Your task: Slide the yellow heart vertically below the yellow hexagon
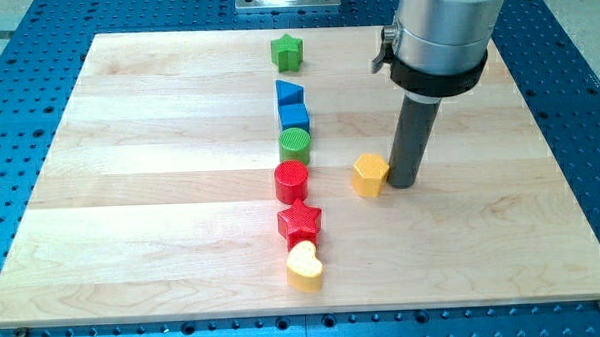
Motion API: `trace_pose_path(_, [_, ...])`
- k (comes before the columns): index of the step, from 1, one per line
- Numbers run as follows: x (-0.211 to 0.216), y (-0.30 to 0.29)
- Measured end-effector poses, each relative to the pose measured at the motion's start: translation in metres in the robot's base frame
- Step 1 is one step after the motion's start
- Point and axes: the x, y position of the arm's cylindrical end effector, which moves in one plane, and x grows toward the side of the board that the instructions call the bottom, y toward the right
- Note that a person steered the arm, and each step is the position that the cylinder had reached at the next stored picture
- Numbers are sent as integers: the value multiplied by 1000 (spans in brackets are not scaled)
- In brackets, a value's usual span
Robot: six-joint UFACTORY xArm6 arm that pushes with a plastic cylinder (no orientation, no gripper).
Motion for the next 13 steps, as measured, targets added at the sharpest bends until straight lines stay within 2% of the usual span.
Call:
trace_pose_path(1, [4,-2])
trace_pose_path(2, [61,19])
trace_pose_path(3, [128,12])
trace_pose_path(4, [132,-7])
trace_pose_path(5, [133,-80])
trace_pose_path(8, [133,-156])
trace_pose_path(9, [133,-216])
trace_pose_path(10, [133,-226])
trace_pose_path(11, [122,-168])
trace_pose_path(12, [101,-157])
trace_pose_path(13, [100,-133])
